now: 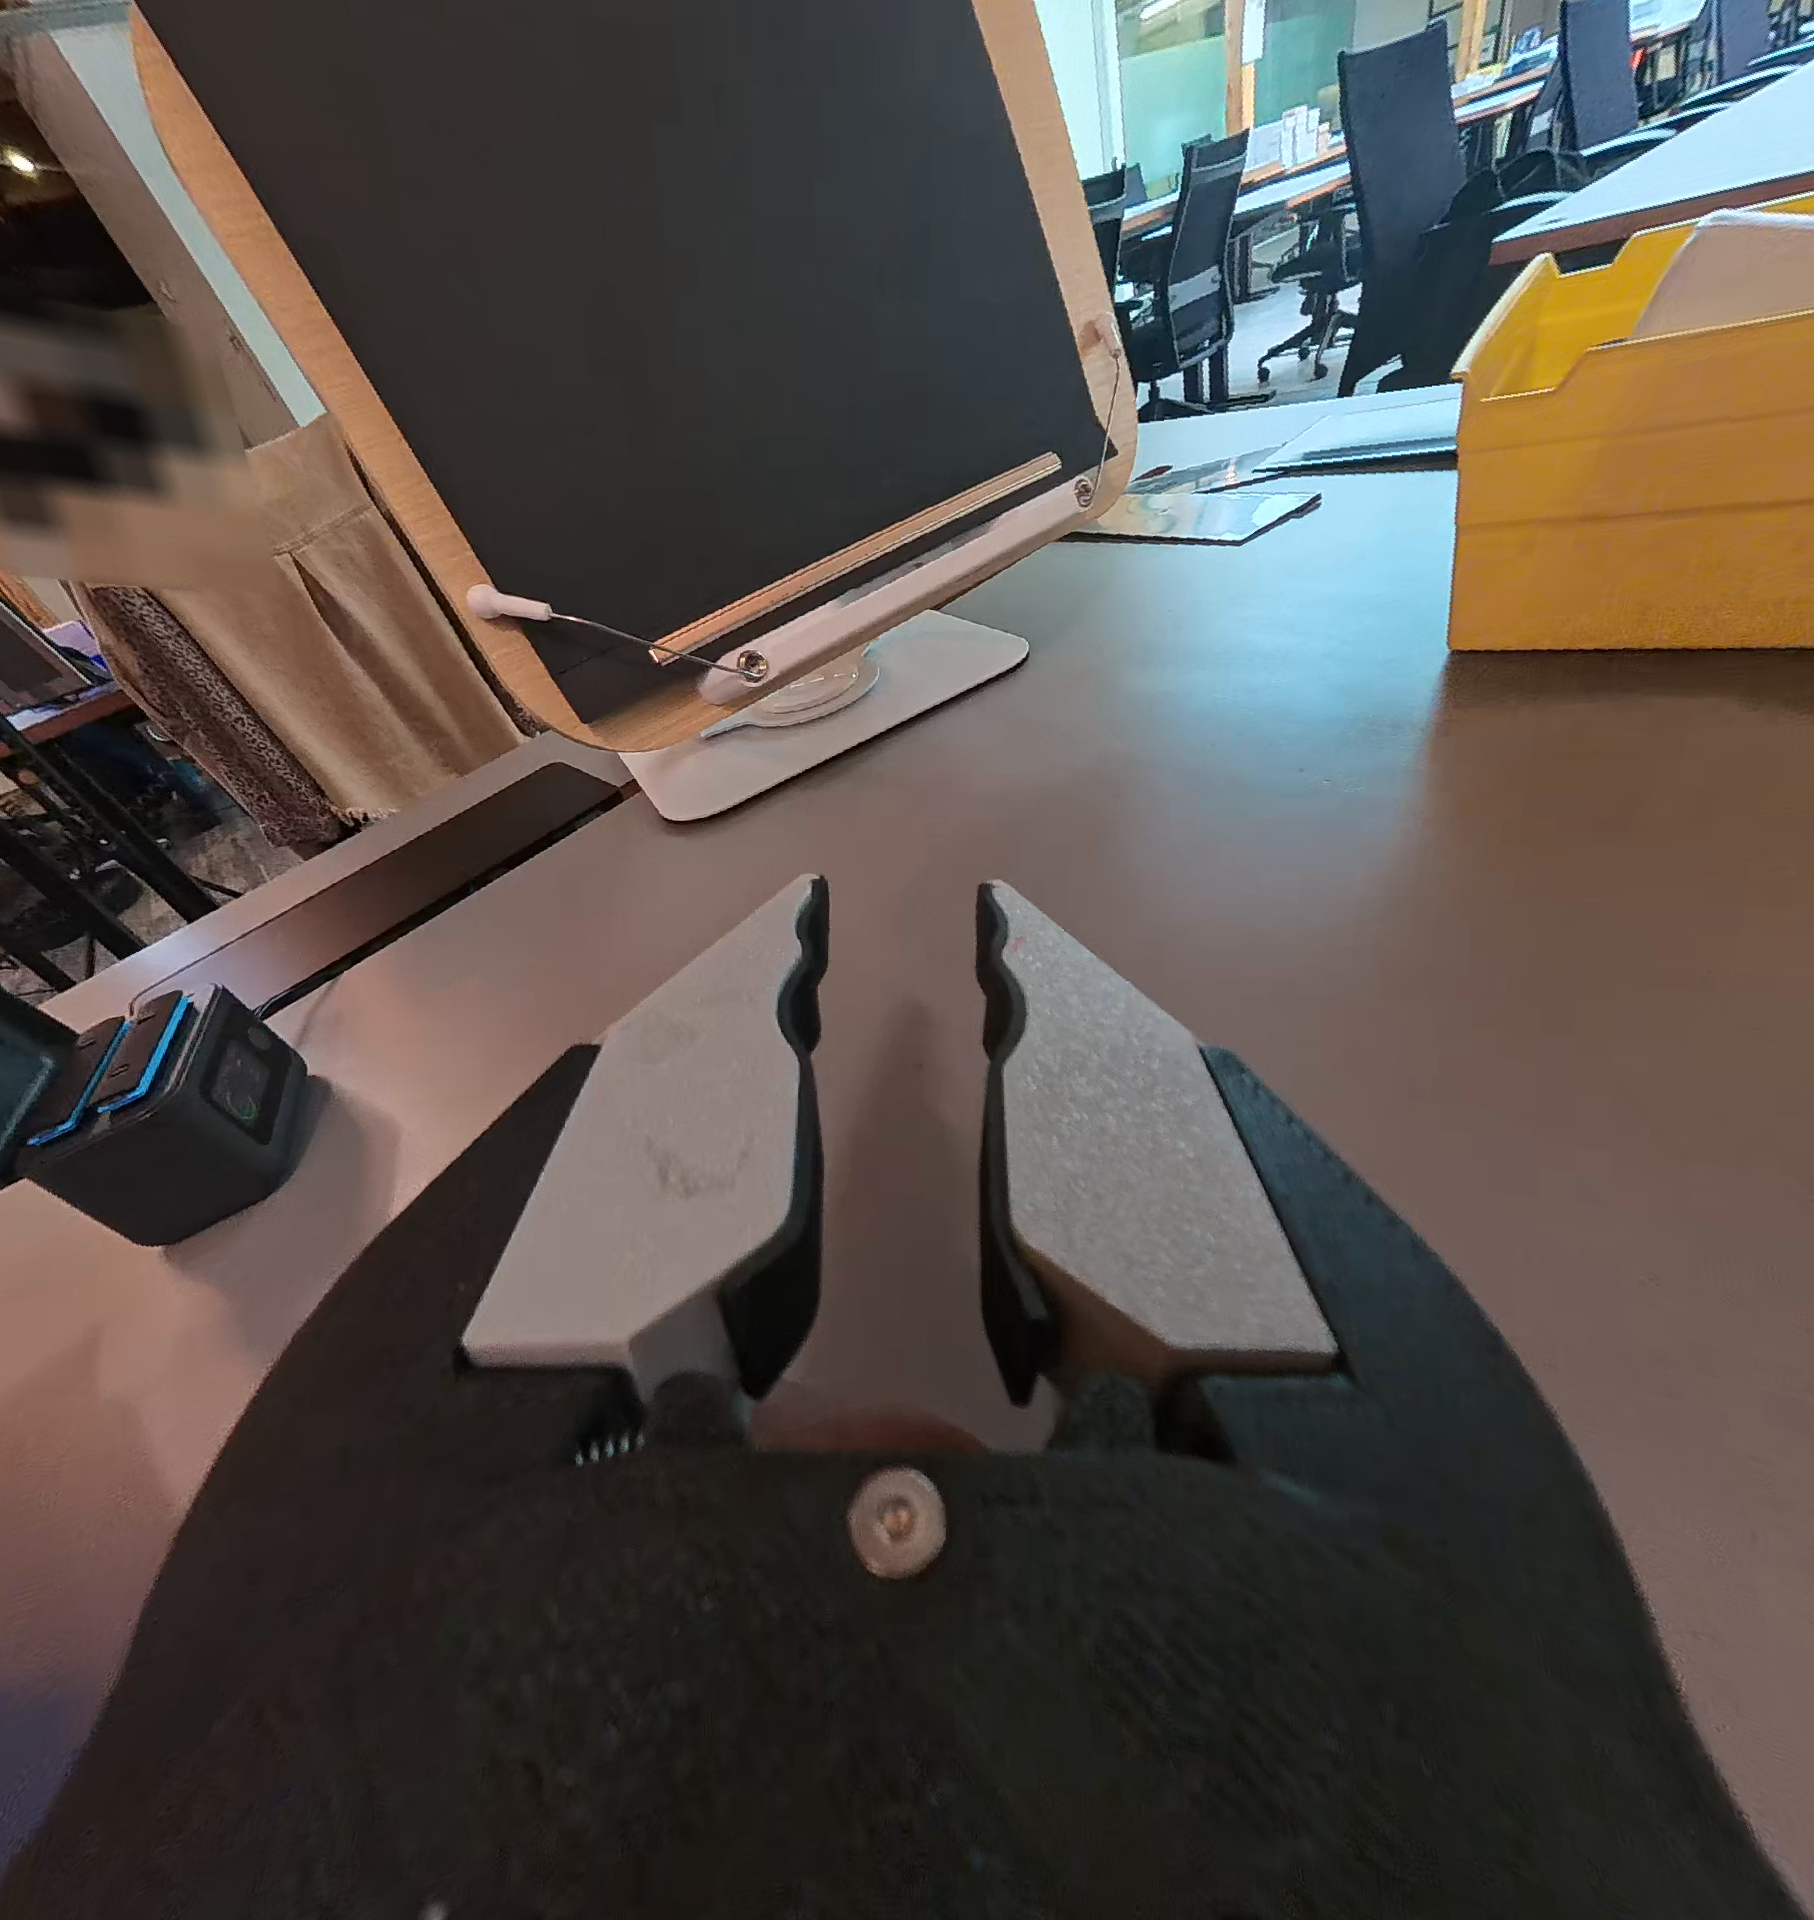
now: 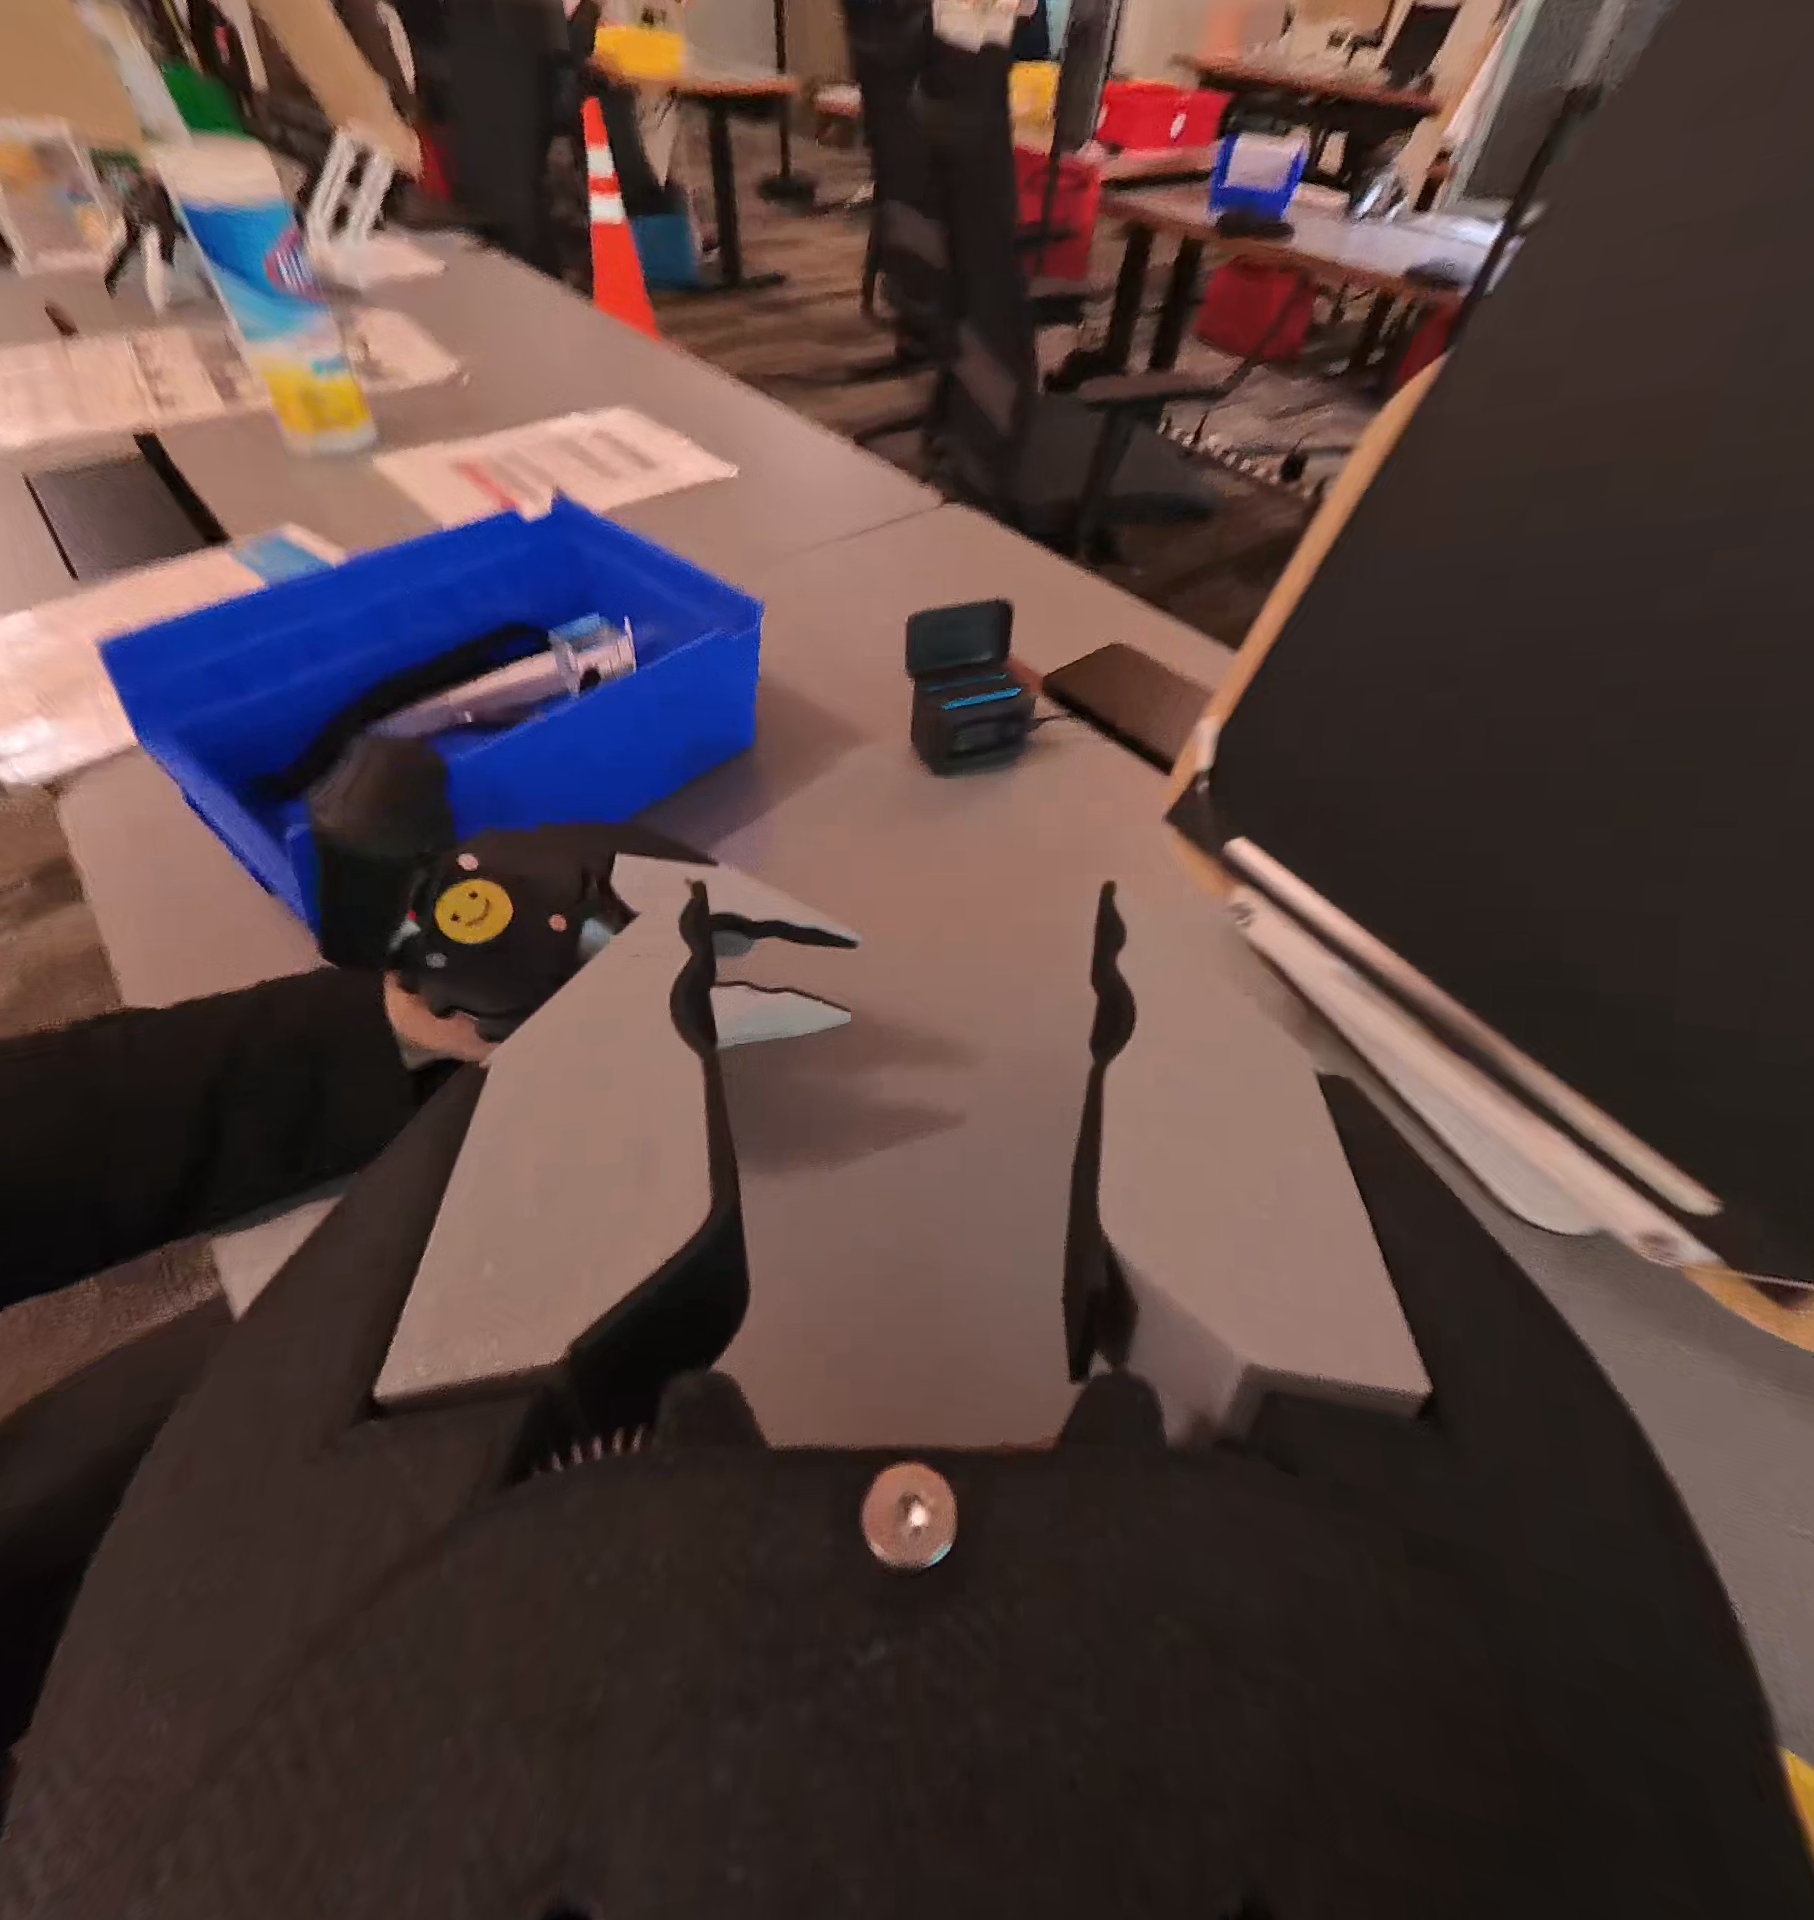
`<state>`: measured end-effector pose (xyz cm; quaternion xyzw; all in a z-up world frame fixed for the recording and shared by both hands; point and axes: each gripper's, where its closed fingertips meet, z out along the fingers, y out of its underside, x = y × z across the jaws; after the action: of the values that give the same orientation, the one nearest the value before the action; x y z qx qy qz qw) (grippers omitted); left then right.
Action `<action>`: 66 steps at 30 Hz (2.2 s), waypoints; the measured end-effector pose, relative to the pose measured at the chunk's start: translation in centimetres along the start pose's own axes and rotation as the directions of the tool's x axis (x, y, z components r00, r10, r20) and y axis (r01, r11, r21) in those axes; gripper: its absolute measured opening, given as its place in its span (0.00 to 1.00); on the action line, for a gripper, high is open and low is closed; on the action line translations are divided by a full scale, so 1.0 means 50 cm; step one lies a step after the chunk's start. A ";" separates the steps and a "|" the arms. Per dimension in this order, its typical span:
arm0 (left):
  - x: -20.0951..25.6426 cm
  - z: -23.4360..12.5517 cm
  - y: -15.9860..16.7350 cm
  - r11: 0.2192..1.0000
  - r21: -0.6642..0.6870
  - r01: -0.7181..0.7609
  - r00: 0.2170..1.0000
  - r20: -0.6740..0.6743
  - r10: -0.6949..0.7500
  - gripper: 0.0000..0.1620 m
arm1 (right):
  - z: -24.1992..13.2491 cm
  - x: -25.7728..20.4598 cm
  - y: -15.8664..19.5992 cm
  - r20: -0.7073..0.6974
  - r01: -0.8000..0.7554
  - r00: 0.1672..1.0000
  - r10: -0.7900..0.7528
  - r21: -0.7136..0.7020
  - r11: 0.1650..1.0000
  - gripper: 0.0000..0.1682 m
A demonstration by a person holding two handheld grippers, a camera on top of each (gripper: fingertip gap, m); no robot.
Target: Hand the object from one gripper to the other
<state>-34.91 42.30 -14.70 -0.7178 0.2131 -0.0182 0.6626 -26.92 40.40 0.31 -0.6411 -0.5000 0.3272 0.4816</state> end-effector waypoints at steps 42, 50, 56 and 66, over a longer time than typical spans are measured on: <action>-0.011 0.001 0.014 0.999 -0.038 0.037 0.999 0.015 -0.037 0.21 | 0.288 0.108 0.320 -0.023 -0.199 0.980 0.197 -0.099 0.975 0.42; -0.013 0.002 0.018 0.998 -0.049 0.043 0.999 0.022 -0.042 0.24 | 0.293 0.102 0.322 -0.008 -0.191 0.982 0.191 -0.111 0.975 0.41; -0.017 -0.015 0.011 0.993 -0.021 0.120 0.992 0.048 -0.119 0.22 | 0.293 0.100 0.319 0.004 -0.190 0.981 0.192 -0.104 0.976 0.41; -0.079 -0.199 -0.169 0.997 -0.071 -0.011 0.982 0.189 0.024 0.26 | 0.294 0.095 0.315 0.013 -0.180 0.983 0.183 -0.097 0.979 0.40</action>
<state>-39.18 34.49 -4.39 -0.7372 0.1558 0.0634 0.6544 -33.69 48.65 -19.03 -0.7027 -0.4597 0.3526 0.4130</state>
